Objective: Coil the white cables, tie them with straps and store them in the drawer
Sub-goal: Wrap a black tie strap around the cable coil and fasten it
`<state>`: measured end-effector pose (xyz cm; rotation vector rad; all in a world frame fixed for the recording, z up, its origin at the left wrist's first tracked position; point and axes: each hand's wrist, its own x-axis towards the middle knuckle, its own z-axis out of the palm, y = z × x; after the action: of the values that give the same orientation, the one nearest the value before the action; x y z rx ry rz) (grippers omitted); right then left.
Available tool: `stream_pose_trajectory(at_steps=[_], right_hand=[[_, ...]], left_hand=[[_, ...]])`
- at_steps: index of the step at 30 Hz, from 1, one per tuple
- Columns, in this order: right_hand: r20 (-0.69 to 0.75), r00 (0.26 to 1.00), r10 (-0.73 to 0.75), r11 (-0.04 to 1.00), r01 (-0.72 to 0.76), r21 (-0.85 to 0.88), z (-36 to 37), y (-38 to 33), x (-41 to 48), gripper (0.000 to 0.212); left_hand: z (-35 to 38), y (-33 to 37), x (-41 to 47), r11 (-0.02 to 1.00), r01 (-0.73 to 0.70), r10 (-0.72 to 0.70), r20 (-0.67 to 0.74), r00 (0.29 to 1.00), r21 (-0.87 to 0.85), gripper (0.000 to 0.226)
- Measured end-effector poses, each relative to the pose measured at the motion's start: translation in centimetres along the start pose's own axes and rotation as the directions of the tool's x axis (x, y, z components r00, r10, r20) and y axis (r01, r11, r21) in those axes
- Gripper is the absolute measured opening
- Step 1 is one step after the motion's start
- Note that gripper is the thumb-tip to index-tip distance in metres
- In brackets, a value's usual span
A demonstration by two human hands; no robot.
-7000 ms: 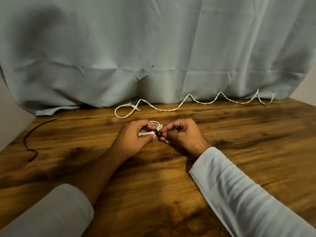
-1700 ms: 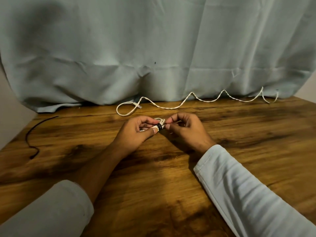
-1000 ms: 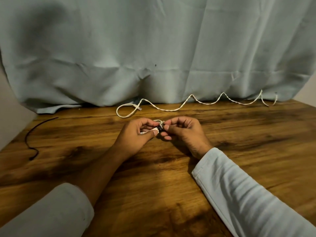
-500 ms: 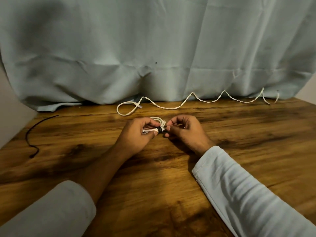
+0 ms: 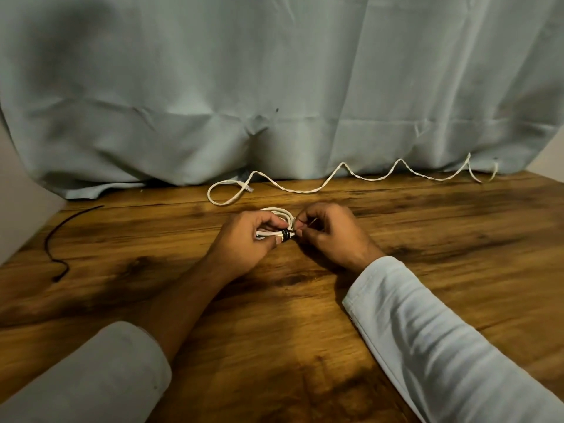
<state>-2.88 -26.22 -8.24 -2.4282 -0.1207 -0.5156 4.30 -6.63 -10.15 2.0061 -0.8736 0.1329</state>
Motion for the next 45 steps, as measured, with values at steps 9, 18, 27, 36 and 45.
stream_pose_trajectory(at_steps=[9,18,27,36,45], right_hand=[[-0.026,0.996,-0.082,0.996,0.081,-0.024,0.3,-0.3,0.1,0.012],[-0.025,0.999,0.032,0.995,-0.029,0.099,0.5,-0.2,0.0,0.016],[-0.076,0.997,0.027,0.991,-0.016,0.135,0.9,-0.7,-0.4,0.015],[-0.108,0.993,-0.046,0.999,0.049,0.018,0.8,-0.8,-0.4,0.01],[0.059,0.96,-0.274,0.85,0.271,-0.453,0.7,-2.8,-0.7,0.017]], left_hand=[[-0.2,0.4,-0.2,1.0,-0.006,0.007,0.024,1.0,-0.021,0.03],[-0.1,0.3,-0.1,0.999,0.018,-0.017,0.021,1.0,-0.046,0.031],[-0.3,0.2,0.0,0.989,0.054,-0.051,0.029,0.998,-0.135,0.033],[-0.3,0.0,0.0,0.975,0.076,-0.074,0.018,0.997,-0.211,0.041],[-0.3,0.0,-0.2,0.975,0.074,-0.074,0.012,0.997,-0.211,0.043]])
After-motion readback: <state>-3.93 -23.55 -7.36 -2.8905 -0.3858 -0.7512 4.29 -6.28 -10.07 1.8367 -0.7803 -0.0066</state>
